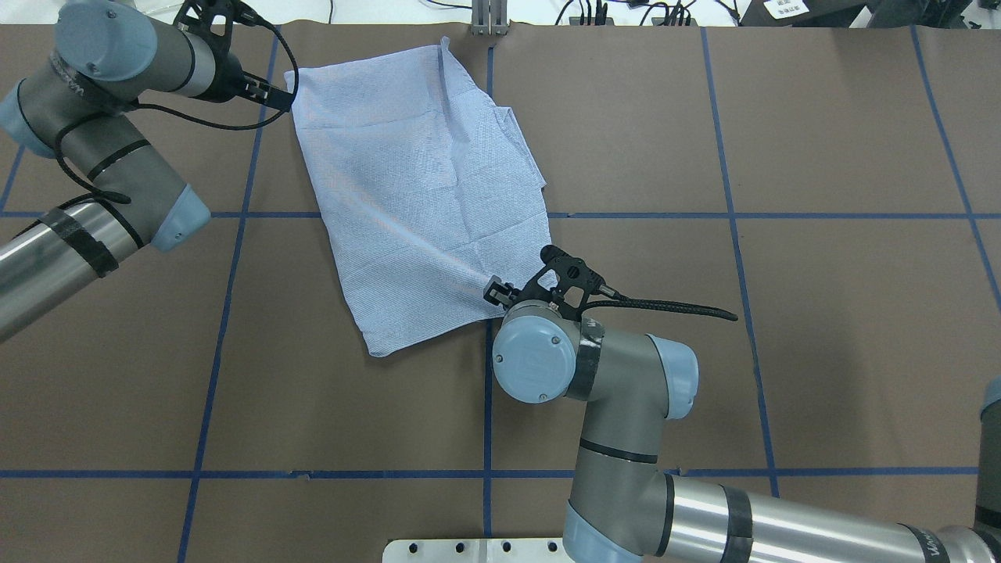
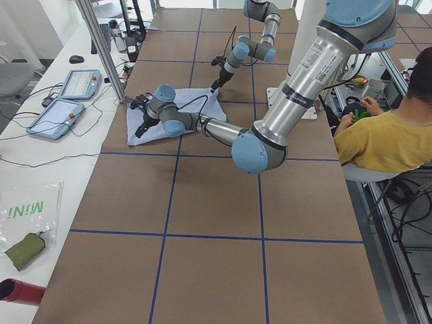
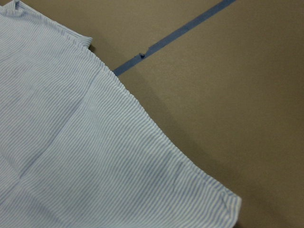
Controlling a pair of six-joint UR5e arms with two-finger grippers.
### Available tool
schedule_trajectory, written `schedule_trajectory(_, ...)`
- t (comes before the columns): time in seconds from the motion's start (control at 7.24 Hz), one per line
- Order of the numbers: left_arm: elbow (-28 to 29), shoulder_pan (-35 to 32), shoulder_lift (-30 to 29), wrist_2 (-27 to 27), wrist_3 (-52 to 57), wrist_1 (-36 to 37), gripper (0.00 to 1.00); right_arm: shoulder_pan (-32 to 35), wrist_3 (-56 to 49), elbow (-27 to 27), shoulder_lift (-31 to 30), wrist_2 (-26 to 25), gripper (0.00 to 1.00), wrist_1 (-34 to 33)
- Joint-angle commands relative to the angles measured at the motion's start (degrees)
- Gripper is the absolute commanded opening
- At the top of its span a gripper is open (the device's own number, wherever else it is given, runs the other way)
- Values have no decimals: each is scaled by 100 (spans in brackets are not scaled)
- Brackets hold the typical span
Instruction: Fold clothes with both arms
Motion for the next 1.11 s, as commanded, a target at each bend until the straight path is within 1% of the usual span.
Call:
schedule_trajectory(0.0, -2, 9, 25, 0, 0, 8, 100, 1, -27, -135, 132, -56, 81, 8)
schedule_trajectory(0.14, -11, 9, 34, 0, 0, 8, 100, 1, -53, -135, 132, -90, 77, 0)
schedule_trajectory(0.28, -11, 9, 34, 0, 0, 0, 100, 1, -62, -143, 132, -100, 65, 0)
schedule_trajectory(0.41, -11, 9, 34, 0, 0, -1, 100, 1, -62, -144, 132, -100, 44, 0)
schedule_trajectory(0.55, -11, 9, 34, 0, 0, -1, 100, 1, -45, -152, 141, -91, 16, 8)
schedule_trajectory(0.69, -11, 9, 43, 0, 0, -1, 100, 1, -19, -144, 132, -100, 5, 8)
schedule_trajectory(0.83, -11, 9, 43, 0, 0, -1, 100, 1, -1, -144, 141, -100, 0, 8)
schedule_trajectory(0.97, -55, 9, 43, 0, -9, -1, 100, 9, -1, -144, 149, -91, 0, 8)
